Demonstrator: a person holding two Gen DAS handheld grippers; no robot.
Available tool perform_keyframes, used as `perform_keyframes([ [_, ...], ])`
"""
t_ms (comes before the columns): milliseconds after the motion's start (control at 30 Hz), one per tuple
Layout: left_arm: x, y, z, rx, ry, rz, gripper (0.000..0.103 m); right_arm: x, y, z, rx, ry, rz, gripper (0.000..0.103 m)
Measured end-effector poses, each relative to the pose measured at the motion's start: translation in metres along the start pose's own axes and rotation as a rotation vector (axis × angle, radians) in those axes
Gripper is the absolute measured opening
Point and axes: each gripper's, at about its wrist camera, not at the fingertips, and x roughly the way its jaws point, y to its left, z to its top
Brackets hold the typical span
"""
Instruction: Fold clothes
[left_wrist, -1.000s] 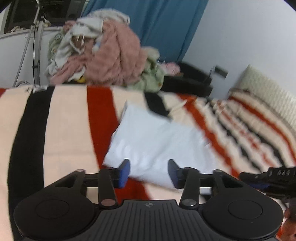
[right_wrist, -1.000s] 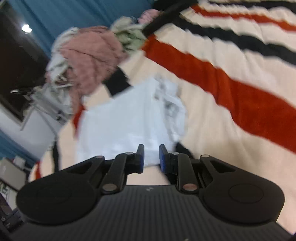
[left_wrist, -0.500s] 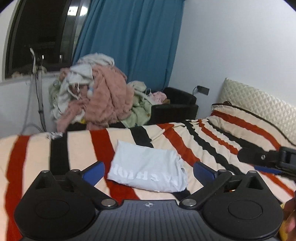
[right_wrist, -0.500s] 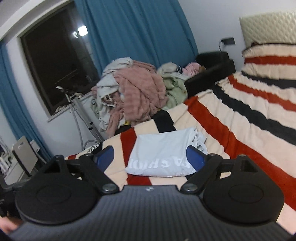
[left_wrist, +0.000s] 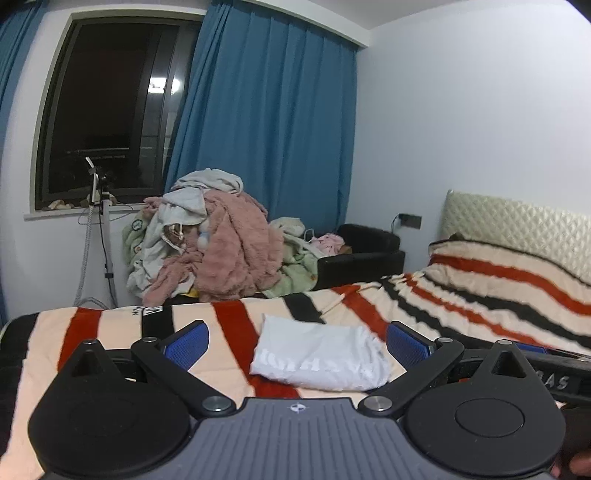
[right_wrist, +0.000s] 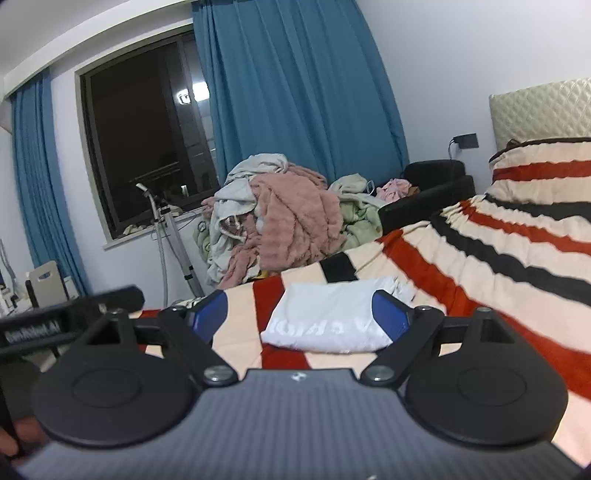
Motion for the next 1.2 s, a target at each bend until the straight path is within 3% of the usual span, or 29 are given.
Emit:
perform_keyframes([
  [333, 0.014, 0.019, -0.036, 0.000, 0.026, 0.023, 0.103, 0.023, 0.007, -0.045, -0.062, -0.013, -0.019, 0.087],
  [633, 0.032, 0.026, -0.048, 0.006, 0.075, 0.000, 0.103, 0.037, 0.011, -0.057, -0.086, 0.049, -0.084, 0.087],
  [1200, 0.035, 0.029, -0.050, -0.022, 0.078, 0.011, 0.103, 0.037, 0.018, -0.058, -0.105, 0.065, -0.076, 0.087],
])
